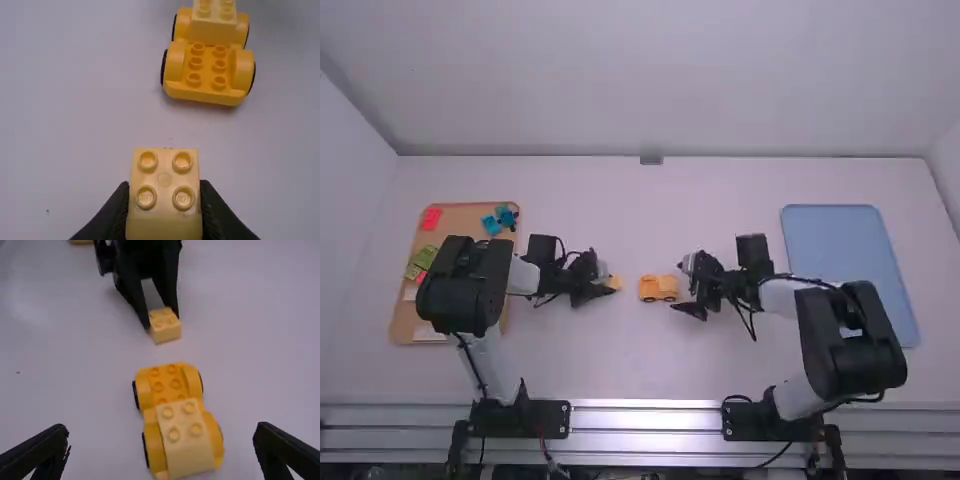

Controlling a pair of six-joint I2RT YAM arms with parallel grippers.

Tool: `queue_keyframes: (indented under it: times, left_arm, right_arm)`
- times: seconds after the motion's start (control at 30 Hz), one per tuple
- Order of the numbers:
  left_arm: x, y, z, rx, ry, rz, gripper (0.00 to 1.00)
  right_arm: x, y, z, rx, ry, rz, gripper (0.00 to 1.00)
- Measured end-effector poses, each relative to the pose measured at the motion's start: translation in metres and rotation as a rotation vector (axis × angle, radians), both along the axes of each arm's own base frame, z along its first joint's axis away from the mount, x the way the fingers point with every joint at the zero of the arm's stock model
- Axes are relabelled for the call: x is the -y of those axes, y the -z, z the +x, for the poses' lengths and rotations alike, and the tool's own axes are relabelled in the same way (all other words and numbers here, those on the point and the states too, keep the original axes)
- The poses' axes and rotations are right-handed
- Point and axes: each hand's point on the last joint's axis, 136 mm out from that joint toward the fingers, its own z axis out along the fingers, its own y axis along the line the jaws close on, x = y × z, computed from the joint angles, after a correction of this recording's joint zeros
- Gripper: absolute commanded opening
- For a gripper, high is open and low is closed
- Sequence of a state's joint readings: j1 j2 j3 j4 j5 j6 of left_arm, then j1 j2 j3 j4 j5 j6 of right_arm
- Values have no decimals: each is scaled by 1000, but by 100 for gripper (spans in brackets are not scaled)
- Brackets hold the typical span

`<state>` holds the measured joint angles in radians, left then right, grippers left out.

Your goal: Assemble lego blocks to make yellow taxi

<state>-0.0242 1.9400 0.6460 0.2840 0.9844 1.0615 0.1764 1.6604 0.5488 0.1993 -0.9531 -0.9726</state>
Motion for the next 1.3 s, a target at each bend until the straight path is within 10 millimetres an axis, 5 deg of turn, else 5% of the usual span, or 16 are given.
queue_keyframes:
  times: [0.43, 0.57, 0.83, 1.0, 1.3]
  left_arm:
    - [31, -49, -12, 91, 104, -22, 2]
    - [44, -51, -18, 106, 146, -26, 2]
    - [46, -49, -23, 84, 154, -24, 2]
    - [46, -51, -19, 109, 154, -26, 2]
    - [56, -57, -7, 139, 119, -24, 2]
  right_arm:
    - [0, 15, -2, 165, 59, -38, 99]
    - [5, 20, -2, 73, 42, -75, 99]
    - [-7, 23, 27, 139, -43, -11, 99]
    - [-19, 39, 25, 61, -106, 76, 99]
    - [-27, 34, 23, 59, -151, 140, 99]
